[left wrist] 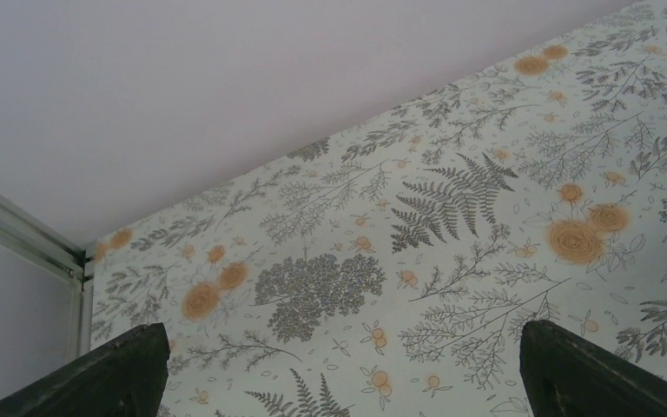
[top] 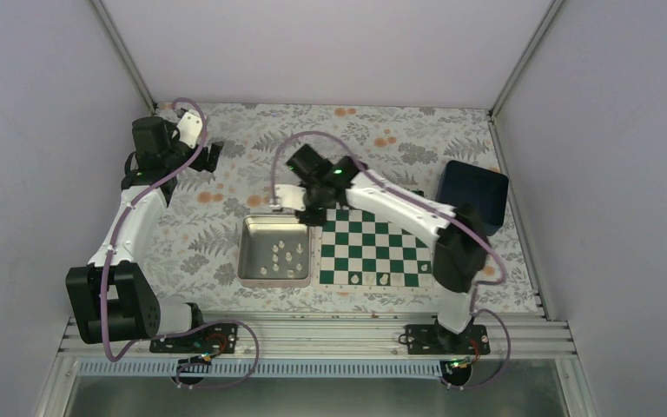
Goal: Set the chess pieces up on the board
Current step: Pick up the chess piece from the storage box, then place the chess piece on the chessboard.
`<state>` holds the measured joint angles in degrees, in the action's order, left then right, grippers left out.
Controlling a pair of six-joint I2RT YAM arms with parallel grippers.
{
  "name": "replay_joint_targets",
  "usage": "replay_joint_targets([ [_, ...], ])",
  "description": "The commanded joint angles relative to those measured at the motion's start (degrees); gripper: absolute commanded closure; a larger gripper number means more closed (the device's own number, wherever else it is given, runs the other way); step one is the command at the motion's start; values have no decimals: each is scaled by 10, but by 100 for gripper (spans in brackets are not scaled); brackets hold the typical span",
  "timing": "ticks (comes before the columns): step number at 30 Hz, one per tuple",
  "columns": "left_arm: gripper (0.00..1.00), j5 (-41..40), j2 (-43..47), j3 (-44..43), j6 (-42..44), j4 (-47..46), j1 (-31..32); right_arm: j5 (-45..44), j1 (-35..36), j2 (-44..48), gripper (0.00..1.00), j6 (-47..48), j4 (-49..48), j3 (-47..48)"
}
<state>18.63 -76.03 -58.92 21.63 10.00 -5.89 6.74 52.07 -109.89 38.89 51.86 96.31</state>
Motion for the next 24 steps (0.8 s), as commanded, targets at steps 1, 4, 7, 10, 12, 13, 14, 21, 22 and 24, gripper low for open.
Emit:
replay_joint_targets([
  [1,0,7,7,-5,1,-3,1,-12,-67,113,96,4,32,-95],
  [4,0,8,4,-7,0,-2,1,-12,-128,194,96,22,33,-193],
  [7,0,9,1,-8,0,-2,2,-21,-196,260,95,48,26,-287],
  [10,0,7,0,-8,1,-3,3,-25,-261,313,95,82,22,-365],
  [12,0,8,-1,-8,1,-2,3,-17,-298,343,94,111,24,-412],
  [13,0,8,-2,-9,1,-2,4,-16,-311,357,94,123,21,-435],
  [14,0,8,-2,-9,1,-1,4,-19,-321,367,94,132,18,-460],
  [21,0,4,-3,-11,1,2,8,-6,-340,397,93,151,2,-547],
  [22,0,4,-3,-12,1,3,8,-6,-340,395,93,152,-2,-556],
  [24,0,3,-2,-13,1,4,8,-7,-341,392,93,152,-18,-571],
])
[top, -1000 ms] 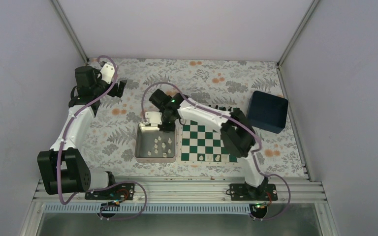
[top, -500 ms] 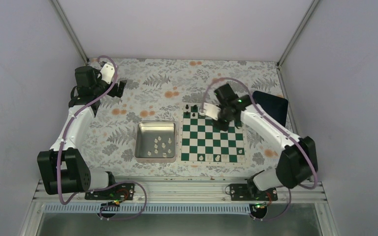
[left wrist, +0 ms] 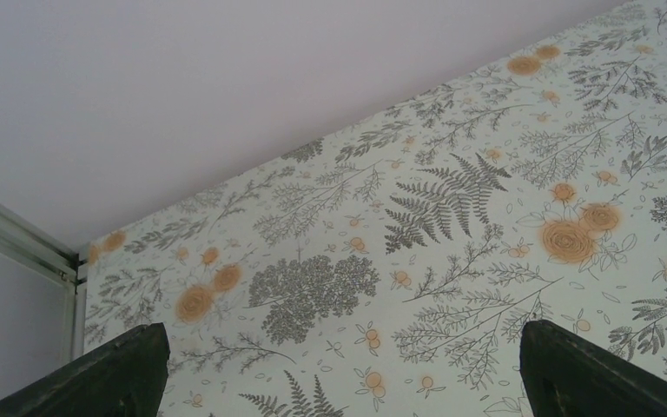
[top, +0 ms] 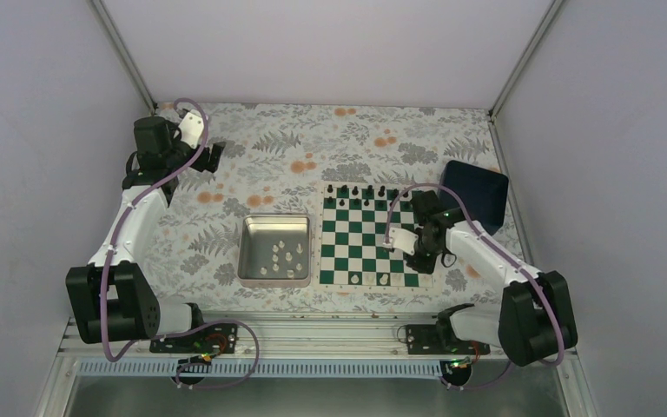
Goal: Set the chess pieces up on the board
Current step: Place the chess piece on the chessboard.
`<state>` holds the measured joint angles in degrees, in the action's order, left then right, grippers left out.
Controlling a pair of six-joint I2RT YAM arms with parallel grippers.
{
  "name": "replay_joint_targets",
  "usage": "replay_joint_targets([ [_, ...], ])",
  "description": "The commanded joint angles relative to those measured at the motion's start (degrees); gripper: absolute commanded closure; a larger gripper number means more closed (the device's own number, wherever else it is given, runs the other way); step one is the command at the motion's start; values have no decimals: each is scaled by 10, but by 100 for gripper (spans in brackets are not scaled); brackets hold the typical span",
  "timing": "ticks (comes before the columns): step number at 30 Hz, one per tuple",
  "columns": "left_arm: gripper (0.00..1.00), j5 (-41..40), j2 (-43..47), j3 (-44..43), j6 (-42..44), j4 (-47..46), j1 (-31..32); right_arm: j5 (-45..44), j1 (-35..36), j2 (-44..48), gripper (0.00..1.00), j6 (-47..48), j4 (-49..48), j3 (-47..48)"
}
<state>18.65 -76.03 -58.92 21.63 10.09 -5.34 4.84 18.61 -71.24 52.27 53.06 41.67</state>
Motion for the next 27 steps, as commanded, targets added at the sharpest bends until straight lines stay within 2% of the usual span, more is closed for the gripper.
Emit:
replay_joint_targets([
  [1,0,2,-2,-12,1,4,2,11,-6,1,93,19,-37,-30],
  [9,0,-2,0,-12,1,5,2,12,-9,-29,93,17,-77,-38],
  [27,0,-2,-3,-11,3,4,3,12,-31,-29,94,35,-56,-40],
])
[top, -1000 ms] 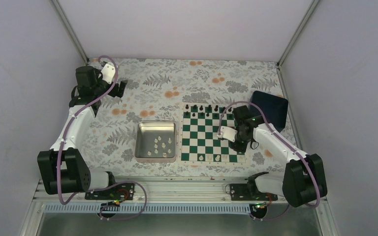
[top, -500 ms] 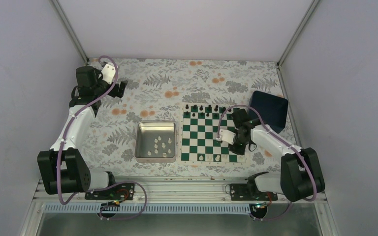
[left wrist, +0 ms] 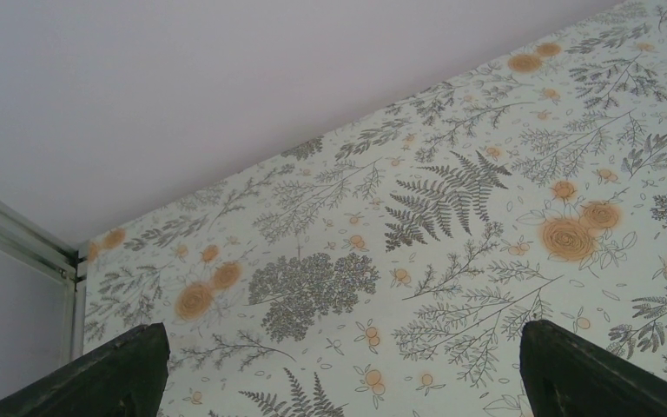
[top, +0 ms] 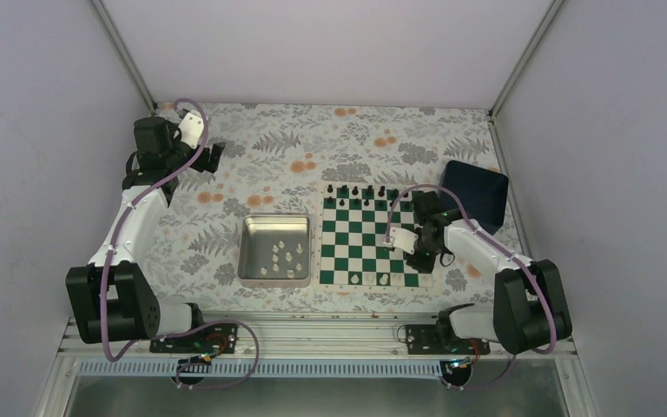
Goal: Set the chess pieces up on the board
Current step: Place the chess piece on the chessboard, then pick up the chess piece from the storage box.
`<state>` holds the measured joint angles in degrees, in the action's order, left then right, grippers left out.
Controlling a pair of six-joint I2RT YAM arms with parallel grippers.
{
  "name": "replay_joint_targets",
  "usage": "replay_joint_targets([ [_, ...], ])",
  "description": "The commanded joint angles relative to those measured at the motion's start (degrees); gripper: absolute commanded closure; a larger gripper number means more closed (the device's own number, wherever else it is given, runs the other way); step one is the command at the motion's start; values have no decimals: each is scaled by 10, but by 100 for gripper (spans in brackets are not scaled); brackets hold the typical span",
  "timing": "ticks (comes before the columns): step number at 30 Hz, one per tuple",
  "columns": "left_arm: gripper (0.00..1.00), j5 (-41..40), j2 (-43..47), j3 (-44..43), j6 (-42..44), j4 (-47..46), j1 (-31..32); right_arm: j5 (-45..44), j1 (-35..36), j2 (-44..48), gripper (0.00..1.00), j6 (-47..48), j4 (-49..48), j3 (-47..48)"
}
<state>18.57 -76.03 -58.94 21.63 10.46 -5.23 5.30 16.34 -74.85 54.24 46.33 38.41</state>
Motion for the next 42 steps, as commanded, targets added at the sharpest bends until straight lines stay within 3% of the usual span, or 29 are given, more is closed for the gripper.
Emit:
replay_joint_targets([
  [1,0,-1,-3,-11,2,1,2,8,-9,7,94,16,11,-8],
  [18,0,-3,-5,-11,3,0,2,20,-10,-15,93,18,1,-15],
  [24,0,-3,-5,-11,3,0,2,14,-10,-7,85,19,5,-10],
  [27,0,-3,-5,-11,3,0,2,16,-10,8,74,22,15,2],
  [31,0,-2,-4,-11,3,0,2,24,-10,25,66,23,50,49],
  [36,0,2,-6,-14,2,0,3,80,-2,19,61,20,111,177],
  [42,0,-2,-6,-15,3,0,5,70,102,-47,55,-47,96,340],
])
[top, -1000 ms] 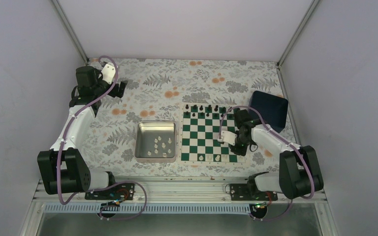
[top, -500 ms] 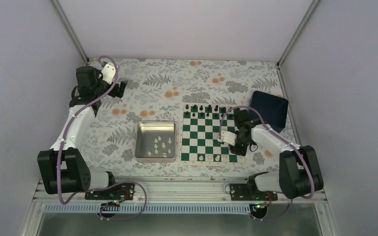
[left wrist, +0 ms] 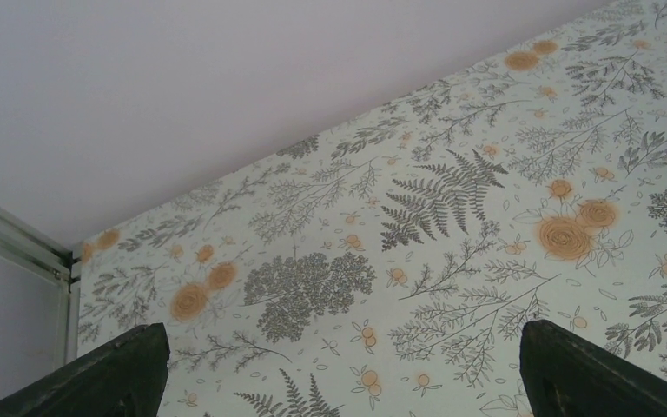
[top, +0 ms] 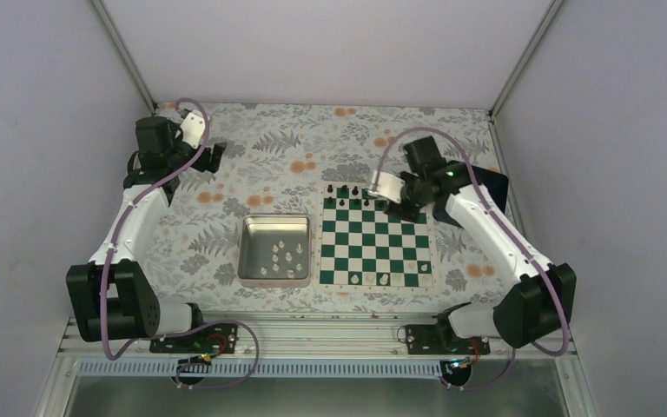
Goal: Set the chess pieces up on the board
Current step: Pick up the chess piece from the storage box.
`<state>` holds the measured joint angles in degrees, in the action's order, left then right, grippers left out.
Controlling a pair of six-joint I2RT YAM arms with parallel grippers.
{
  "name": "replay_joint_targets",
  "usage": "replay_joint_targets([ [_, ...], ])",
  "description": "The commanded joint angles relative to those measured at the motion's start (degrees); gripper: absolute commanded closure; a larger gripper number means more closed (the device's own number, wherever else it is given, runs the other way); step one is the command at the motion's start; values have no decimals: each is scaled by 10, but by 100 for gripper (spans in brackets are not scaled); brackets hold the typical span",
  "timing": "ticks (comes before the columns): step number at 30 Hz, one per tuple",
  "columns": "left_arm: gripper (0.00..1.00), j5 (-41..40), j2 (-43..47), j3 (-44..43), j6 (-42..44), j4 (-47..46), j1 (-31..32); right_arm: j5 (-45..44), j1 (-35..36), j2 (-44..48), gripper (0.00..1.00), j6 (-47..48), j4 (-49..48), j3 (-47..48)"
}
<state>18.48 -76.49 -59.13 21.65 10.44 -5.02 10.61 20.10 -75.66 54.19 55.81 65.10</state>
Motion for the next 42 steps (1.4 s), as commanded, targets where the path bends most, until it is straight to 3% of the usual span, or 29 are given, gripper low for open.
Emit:
replay_joint_targets([
  [1,0,-2,0,-13,2,0,3,7,90,-56,55,-59,-4,99],
  [8,0,-1,4,-9,1,-1,3,-31,237,-219,54,-125,-4,271],
  [16,0,6,5,-9,1,0,4,-56,335,-360,53,-114,12,354],
  [24,0,7,10,-4,2,-5,4,-70,361,-434,54,-104,38,360],
  [42,0,11,6,2,5,-9,4,-65,366,-473,56,-110,51,337],
])
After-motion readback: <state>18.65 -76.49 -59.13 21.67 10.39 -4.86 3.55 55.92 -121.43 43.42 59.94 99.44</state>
